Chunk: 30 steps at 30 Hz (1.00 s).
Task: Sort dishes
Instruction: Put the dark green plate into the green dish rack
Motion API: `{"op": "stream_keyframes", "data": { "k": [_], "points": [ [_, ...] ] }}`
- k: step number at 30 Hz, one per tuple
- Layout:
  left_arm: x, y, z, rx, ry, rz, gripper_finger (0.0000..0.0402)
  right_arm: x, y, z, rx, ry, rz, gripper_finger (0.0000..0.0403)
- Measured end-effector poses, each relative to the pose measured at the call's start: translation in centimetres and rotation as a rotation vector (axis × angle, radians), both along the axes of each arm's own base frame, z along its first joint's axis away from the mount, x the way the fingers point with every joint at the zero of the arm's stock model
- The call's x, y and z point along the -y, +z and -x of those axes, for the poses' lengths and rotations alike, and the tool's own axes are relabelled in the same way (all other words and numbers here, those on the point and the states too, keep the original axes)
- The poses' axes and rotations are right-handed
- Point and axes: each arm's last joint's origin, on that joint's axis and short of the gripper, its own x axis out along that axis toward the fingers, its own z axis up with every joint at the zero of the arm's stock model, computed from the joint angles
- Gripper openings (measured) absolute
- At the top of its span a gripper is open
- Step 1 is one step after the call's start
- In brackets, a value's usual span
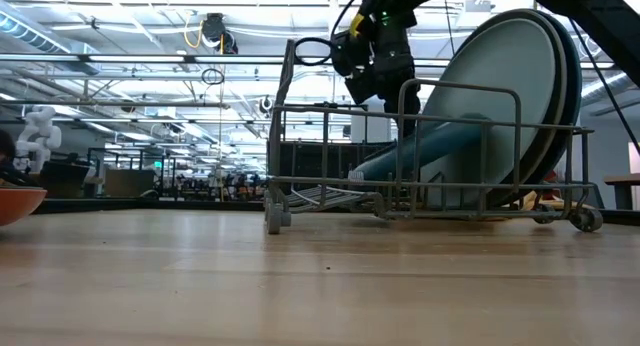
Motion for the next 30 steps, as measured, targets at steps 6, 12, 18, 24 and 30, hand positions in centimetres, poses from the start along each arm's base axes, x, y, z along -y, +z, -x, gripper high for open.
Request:
{"op": "stream_keyframes", "data": {
  "k": [6, 12, 18, 24, 30],
  "points": [
    [0.0, 0.0, 0.0, -0.003, -0.001, -0.002, 0.024, -0.1, -0.5, 0.1, 0.029, -0.022, -0.112, 0.0247],
    [0.0, 0.0, 0.0, -0.007, -0.006, 0.002, 0.024, -0.3, -2.1, 0.6, -0.029, -0.007, -0.14, 0.0247],
    [0.0, 0.0, 0.0, -0.01, -0.01, 0.005, 0.024, -0.6, -3.1, 1.0, -0.056, -0.016, -0.188, 0.0247],
    [0.0, -0.1, 0.0, -0.013, -0.01, 0.003, 0.024, -1.3, -3.2, 0.7, -0.041, -0.009, -0.242, 0.0247],
    [0.0, -0.1, 0.0, -0.013, -0.01, 0.003, 0.024, -2.1, -3.3, 0.3, -0.032, 0.03, -0.258, 0.0221]
  ]
}}
